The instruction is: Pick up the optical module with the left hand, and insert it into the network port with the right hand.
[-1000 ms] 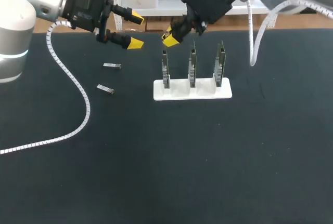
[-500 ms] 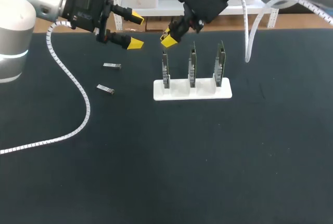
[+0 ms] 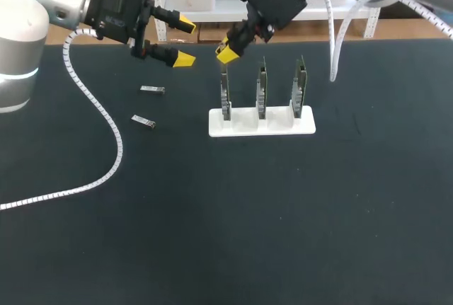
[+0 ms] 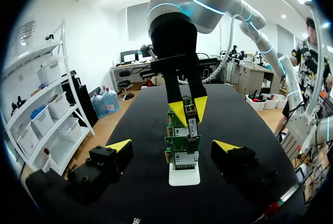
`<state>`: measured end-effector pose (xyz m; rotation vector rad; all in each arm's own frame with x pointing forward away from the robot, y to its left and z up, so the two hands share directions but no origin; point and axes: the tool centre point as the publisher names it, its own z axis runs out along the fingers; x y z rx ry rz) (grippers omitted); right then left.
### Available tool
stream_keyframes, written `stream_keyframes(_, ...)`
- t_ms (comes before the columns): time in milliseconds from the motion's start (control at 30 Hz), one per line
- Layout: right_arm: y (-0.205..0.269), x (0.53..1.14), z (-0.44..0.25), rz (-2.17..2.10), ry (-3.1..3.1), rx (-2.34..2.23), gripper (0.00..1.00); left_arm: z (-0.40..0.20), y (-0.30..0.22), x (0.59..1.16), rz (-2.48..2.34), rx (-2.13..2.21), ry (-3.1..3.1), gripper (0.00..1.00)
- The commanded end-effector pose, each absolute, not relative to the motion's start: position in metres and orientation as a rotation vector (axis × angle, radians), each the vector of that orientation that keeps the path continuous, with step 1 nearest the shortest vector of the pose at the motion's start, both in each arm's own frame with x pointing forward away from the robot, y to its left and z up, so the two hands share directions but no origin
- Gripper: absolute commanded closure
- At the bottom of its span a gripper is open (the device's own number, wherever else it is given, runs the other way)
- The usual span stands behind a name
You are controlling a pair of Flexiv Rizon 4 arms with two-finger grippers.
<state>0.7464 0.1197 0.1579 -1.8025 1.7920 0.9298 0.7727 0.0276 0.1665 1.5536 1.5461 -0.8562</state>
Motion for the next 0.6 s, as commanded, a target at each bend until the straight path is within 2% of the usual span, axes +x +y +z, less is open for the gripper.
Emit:
stream_keyframes(33,0.118,0.746,0.153,0.938,1.798,-1.796,1.0,0.167,0.027,0.773,-0.855,1.557,1.549,0.0)
stream_keyframes(600,0.117,0.742,0.153,0.917,1.812,-1.767,1.0,0.167,0.027,0.773,-0.855,1.557,1.549,0.0)
